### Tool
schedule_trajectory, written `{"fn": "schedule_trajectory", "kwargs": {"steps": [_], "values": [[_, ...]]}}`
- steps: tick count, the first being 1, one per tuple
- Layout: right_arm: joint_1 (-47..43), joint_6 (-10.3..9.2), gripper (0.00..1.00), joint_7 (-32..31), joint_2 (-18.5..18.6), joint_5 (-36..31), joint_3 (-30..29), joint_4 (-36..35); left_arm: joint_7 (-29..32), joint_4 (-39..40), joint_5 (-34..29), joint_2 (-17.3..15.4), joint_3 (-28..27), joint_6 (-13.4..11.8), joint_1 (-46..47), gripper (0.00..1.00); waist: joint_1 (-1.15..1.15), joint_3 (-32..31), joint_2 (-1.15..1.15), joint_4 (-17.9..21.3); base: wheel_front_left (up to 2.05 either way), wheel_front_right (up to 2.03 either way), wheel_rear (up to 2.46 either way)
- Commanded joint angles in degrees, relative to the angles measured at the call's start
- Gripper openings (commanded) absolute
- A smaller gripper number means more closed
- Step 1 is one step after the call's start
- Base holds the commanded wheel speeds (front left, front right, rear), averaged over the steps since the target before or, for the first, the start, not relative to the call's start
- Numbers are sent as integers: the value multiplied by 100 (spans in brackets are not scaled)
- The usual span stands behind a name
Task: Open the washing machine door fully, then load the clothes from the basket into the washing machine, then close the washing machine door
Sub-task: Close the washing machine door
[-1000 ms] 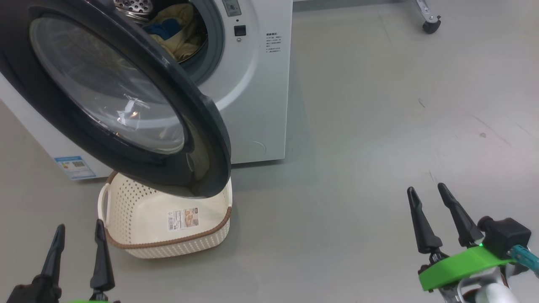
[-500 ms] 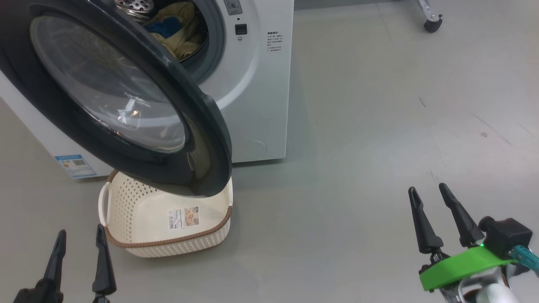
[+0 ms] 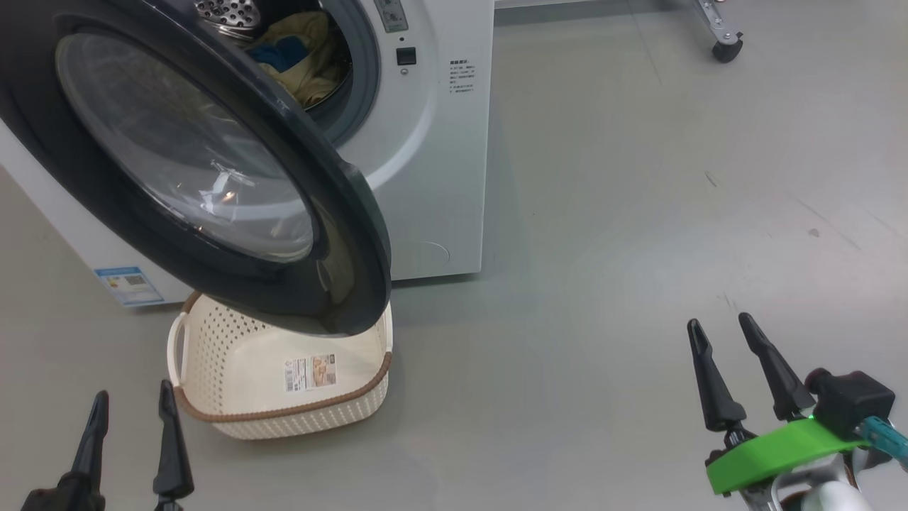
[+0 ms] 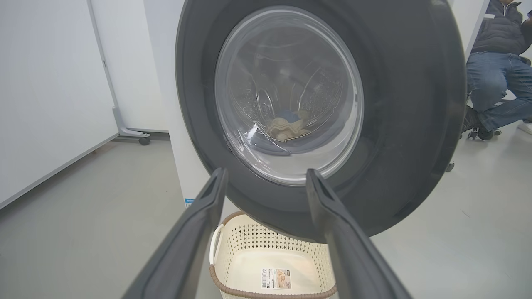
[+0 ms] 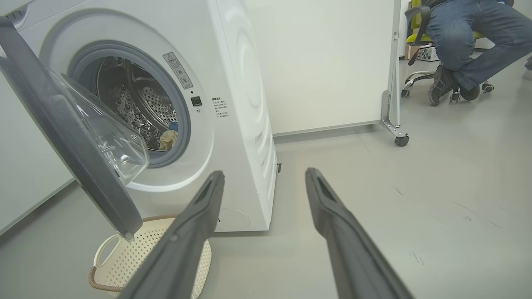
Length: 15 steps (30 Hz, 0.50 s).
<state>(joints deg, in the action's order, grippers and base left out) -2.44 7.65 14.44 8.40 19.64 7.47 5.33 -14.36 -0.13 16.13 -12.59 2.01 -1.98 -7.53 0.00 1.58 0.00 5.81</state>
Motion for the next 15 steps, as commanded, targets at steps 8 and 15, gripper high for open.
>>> {"fn": "schedule_trajectory", "kwargs": {"steps": [8,15], "values": [[52,-16,100,56,78,-45,92,-135,-63,90,-90,2,-307,77,135,100,0,-9,0,-5,0,0,0],[70,-16,45,56,84,-66,83,-135,-63,61,-134,57,-364,116,143,100,0,17,0,-11,0,0,0]]}}
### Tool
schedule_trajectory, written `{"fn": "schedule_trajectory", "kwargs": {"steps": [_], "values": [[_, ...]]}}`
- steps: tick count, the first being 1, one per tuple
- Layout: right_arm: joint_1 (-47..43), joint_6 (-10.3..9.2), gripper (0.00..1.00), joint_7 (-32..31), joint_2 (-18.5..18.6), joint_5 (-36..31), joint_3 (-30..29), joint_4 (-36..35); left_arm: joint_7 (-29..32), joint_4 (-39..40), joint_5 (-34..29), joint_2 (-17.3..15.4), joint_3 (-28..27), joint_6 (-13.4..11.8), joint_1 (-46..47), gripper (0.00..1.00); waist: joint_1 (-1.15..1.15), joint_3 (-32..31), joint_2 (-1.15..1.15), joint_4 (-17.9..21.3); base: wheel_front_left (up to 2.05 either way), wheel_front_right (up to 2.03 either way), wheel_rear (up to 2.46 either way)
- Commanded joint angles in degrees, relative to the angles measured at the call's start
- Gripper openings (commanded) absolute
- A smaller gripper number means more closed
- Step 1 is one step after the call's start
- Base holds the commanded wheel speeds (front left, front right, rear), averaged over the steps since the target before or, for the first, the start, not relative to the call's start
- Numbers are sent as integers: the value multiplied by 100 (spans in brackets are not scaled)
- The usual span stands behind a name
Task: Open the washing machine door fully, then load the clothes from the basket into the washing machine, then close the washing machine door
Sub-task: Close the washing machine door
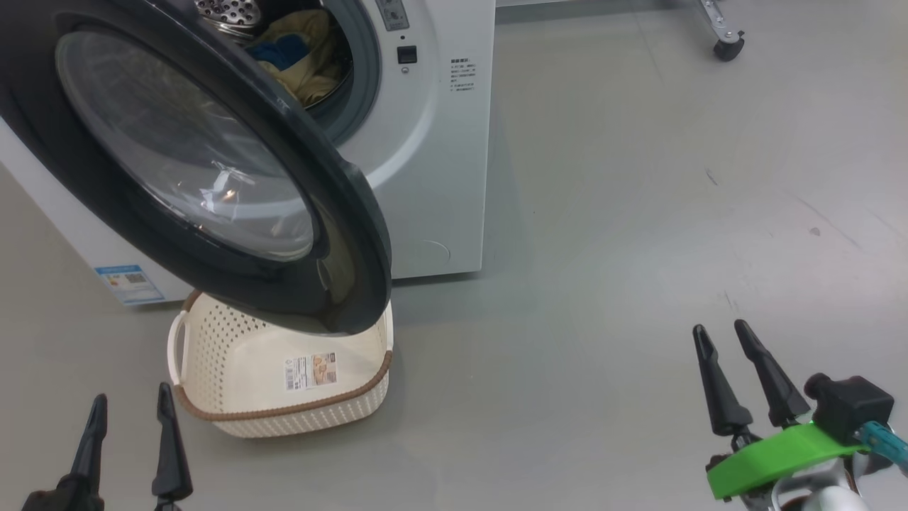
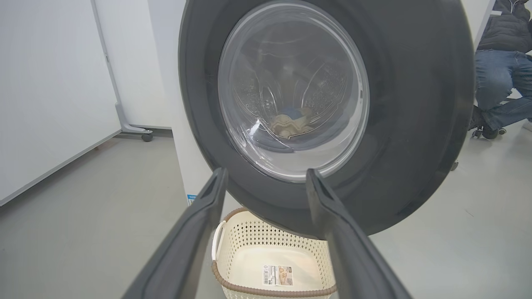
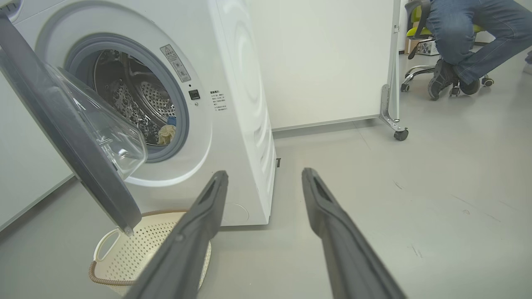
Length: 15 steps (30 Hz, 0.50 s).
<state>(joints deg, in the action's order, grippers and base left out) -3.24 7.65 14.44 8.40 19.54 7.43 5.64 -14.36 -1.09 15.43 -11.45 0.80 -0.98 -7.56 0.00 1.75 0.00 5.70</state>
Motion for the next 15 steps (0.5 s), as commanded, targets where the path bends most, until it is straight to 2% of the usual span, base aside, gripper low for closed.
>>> {"fn": "schedule_trajectory", "kwargs": {"steps": [1,2,12,15], "values": [[151,-16,5,56,83,-76,73,-173,-63,159,-63,-47,-251,26,148,100,0,2,0,-1,0,0,0],[150,-16,0,56,78,-88,63,-180,-63,163,-52,-34,-261,42,151,100,0,3,0,-2,0,0,0],[164,-16,0,56,53,-127,13,-238,-63,164,-110,20,-335,104,180,100,0,68,0,-3,0,0,0],[233,-16,0,56,39,-153,-23,-445,-63,153,-119,41,-359,126,207,100,0,103,0,-14,0,0,0]]}}
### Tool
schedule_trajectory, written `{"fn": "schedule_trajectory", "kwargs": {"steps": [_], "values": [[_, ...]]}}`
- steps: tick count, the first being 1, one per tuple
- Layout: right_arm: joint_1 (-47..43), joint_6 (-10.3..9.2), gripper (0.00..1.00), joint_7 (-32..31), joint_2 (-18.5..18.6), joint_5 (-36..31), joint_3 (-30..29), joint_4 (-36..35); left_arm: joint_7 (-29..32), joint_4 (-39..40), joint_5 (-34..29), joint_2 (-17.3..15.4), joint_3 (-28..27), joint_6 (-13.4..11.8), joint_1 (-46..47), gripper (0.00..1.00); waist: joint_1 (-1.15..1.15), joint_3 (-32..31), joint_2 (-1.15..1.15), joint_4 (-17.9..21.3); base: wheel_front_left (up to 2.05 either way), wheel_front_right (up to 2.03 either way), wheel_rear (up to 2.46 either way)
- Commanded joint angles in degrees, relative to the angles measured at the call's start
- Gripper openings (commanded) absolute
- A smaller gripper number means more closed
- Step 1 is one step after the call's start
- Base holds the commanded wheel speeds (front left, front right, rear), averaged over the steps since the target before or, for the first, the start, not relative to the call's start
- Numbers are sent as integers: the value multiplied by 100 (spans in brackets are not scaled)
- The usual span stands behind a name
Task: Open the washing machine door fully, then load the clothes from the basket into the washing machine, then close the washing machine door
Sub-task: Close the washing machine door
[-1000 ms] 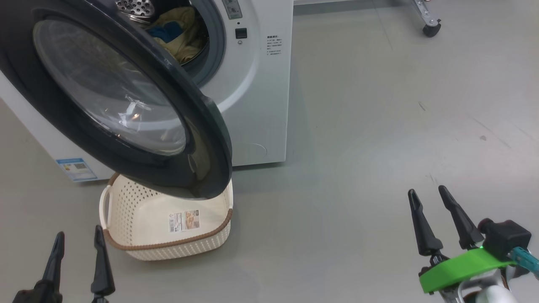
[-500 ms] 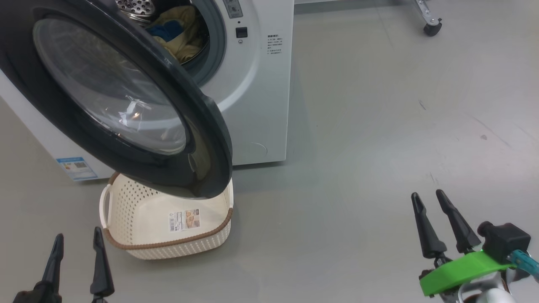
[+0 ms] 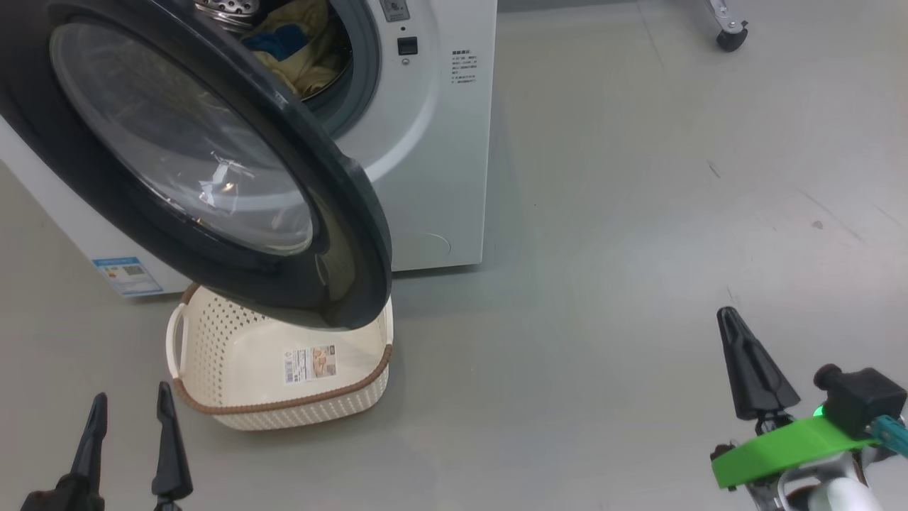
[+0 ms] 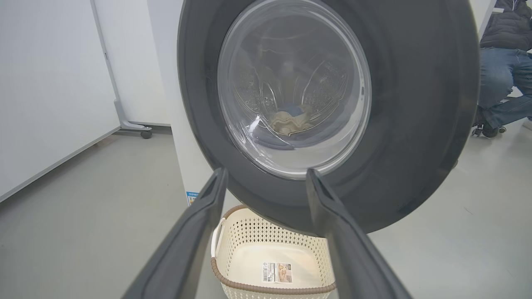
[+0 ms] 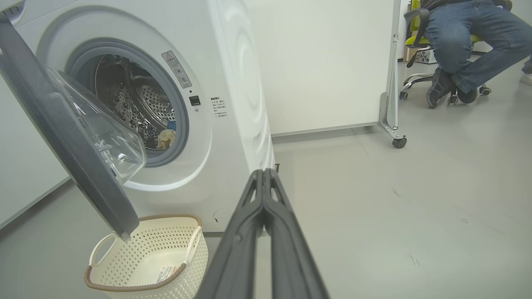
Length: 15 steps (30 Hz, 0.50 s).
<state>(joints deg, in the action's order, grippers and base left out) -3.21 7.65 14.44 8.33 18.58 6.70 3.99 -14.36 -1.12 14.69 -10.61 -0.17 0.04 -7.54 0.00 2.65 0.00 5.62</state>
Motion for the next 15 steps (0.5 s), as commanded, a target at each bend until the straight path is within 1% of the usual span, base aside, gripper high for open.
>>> {"fn": "schedule_trajectory", "kwargs": {"steps": [1,6,11,15], "values": [[263,-16,0,56,45,-68,29,-388,-63,153,-49,-35,-268,32,217,100,0,26,0,-12,0,0,0],[563,-16,0,56,132,-161,114,-1080,-63,149,-77,14,-292,77,271,100,0,83,0,-42,0,0,0],[1072,-16,0,56,259,-212,456,-1910,-63,118,-115,82,-304,129,328,100,0,114,0,-94,0,0,0],[1560,-16,0,56,373,-229,869,-2438,-63,100,-147,134,-317,171,366,100,0,123,0,-158,0,0,0]]}}
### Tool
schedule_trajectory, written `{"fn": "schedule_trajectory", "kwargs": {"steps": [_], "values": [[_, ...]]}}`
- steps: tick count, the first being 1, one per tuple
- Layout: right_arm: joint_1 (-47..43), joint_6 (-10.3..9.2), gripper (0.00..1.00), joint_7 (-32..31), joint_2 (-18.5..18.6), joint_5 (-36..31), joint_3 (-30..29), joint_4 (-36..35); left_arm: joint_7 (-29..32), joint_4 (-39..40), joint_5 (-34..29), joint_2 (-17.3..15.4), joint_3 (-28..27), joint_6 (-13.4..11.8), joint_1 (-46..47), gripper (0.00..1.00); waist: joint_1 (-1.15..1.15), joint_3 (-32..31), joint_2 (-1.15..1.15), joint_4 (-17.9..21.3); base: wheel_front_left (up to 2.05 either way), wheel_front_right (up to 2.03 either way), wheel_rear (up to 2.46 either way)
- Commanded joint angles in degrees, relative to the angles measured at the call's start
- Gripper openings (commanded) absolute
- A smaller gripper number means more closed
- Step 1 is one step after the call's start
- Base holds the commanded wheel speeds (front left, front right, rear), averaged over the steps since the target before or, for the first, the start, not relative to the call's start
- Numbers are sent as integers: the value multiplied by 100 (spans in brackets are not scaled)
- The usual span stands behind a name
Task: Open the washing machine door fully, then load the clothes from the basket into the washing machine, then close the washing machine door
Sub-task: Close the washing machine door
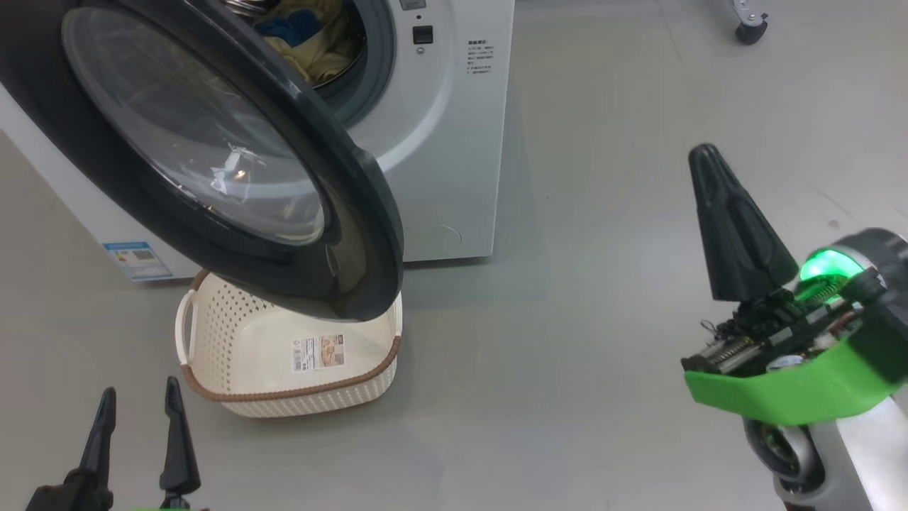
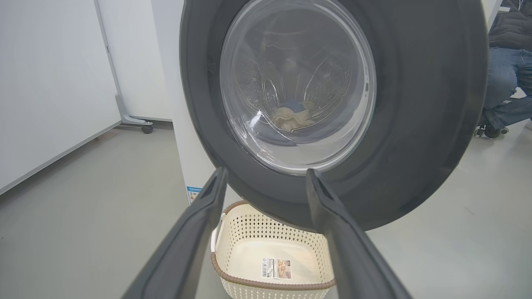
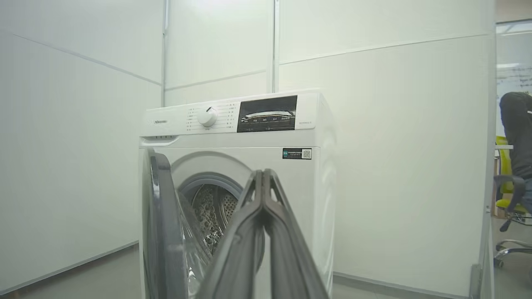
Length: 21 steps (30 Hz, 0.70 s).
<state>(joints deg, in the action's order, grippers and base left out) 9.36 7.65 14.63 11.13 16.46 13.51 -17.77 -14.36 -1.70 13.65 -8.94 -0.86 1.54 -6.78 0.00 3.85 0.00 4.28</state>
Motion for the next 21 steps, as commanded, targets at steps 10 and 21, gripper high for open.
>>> {"fn": "schedule_trajectory", "kwargs": {"steps": [10,21], "values": [[1479,-16,0,-81,233,115,1352,-590,-63,66,-106,137,-223,143,413,100,0,69,0,-353,0,0,0],[1947,-16,0,-224,-73,490,2664,-60,-63,-15,-138,344,-207,330,619,100,0,377,0,-949,0,0,0]]}}
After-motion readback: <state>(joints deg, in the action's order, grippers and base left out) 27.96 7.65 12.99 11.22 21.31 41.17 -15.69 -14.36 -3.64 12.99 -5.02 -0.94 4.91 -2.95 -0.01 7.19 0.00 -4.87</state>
